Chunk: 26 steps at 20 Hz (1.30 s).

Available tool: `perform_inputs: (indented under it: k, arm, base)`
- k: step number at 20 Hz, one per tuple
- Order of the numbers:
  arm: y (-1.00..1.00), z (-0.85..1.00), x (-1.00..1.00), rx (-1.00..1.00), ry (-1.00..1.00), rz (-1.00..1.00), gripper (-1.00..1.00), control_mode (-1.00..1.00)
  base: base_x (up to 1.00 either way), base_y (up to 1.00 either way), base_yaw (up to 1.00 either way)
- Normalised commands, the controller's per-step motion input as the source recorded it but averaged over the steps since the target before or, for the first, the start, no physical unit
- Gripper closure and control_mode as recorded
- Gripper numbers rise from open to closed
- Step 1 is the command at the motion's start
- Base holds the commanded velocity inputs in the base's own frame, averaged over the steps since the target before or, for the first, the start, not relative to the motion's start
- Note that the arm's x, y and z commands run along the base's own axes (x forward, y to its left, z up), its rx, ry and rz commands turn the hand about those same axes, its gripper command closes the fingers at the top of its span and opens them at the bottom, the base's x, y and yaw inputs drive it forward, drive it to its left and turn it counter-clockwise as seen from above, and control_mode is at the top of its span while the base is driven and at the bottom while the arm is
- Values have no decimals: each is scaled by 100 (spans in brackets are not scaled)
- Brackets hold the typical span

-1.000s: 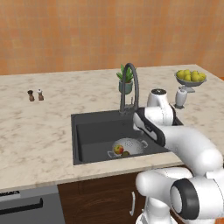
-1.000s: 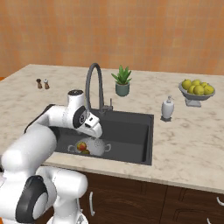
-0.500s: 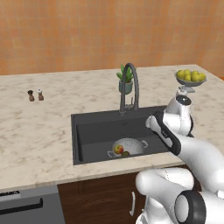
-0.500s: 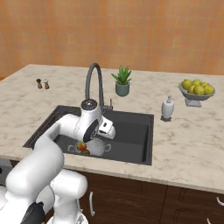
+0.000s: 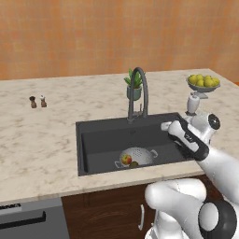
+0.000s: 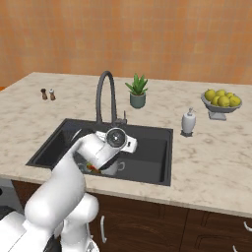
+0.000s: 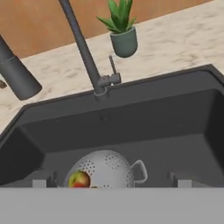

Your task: Put the colander in the sink, put the mango, apple in the colander, and turn on the sink faucet and pour water over the colander.

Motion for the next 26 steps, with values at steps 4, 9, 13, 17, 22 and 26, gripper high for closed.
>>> perform_inputs:
  k: [4,9,13,17,22,26]
  arm:
    - [-24,11,48,9,-30,10,-100,-100]
    - [-20,27,34,10,-28,5,-100,-100]
    - [-3,23,26,4,-16,0,-100,-100]
    - [0,11,38,0,-9,0,-100,-100]
    - [1,11,33,0,-5,0,-100,-100]
    - [1,3,42,0,-1,0,-100,-100]
  base:
    - [0,0,0]
    - [0,0,0]
    - [0,0,0]
    - [0,0,0]
    - [0,0,0]
    - [0,0,0]
